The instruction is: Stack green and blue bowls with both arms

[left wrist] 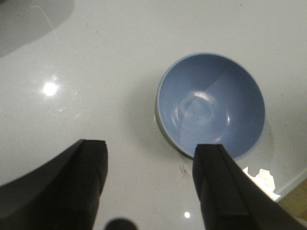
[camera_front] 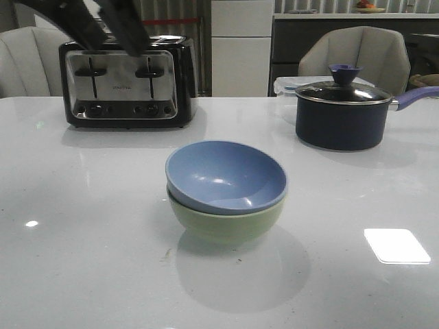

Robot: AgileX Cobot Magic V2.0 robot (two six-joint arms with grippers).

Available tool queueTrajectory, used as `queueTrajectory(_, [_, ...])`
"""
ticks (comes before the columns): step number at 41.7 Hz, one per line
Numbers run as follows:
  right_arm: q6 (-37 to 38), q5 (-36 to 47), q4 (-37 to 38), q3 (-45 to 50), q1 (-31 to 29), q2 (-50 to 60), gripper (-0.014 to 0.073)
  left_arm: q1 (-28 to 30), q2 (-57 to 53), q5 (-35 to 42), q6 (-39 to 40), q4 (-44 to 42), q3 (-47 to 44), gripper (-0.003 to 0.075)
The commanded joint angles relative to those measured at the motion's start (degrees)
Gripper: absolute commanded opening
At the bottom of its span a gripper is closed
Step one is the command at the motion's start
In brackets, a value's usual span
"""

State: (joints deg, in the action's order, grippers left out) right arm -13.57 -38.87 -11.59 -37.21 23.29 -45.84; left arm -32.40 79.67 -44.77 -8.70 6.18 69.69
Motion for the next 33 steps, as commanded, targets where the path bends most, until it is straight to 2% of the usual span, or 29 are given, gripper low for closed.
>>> queueTrajectory(1, [-0.7,3.4,-0.3,-1.6,0.0,0.4,0.0381,-0.4,-8.5,1.8,0.1,-1.0,-3.8,0.0458])
queueTrajectory(5, [-0.7,3.4,-0.3,-1.6,0.0,0.4,0.0381,-0.4,-14.4,1.4,0.4,-2.5,-8.2,0.0458])
queueTrajectory(13, [-0.7,3.5,-0.3,-1.6,0.0,0.4,0.0381,-0.4,-26.5,1.3,9.3,-9.7,-17.7,0.0458])
queueTrajectory(20, [-0.7,3.9,-0.3,-1.6,0.0,0.4,0.0381,-0.4,-35.8,1.6,15.0,-10.6,-24.0,0.0458])
queueTrajectory(27, [-0.7,3.9,0.0,-1.6,0.0,0.4,0.0381,-0.4,-42.5,2.5,15.7,-11.0,-28.8,0.0458])
queueTrajectory(33, [-0.7,3.6,0.1,-1.6,-0.2,0.4,0.0381,-0.4,-43.8,4.1,15.7,-11.3,-29.9,0.0458])
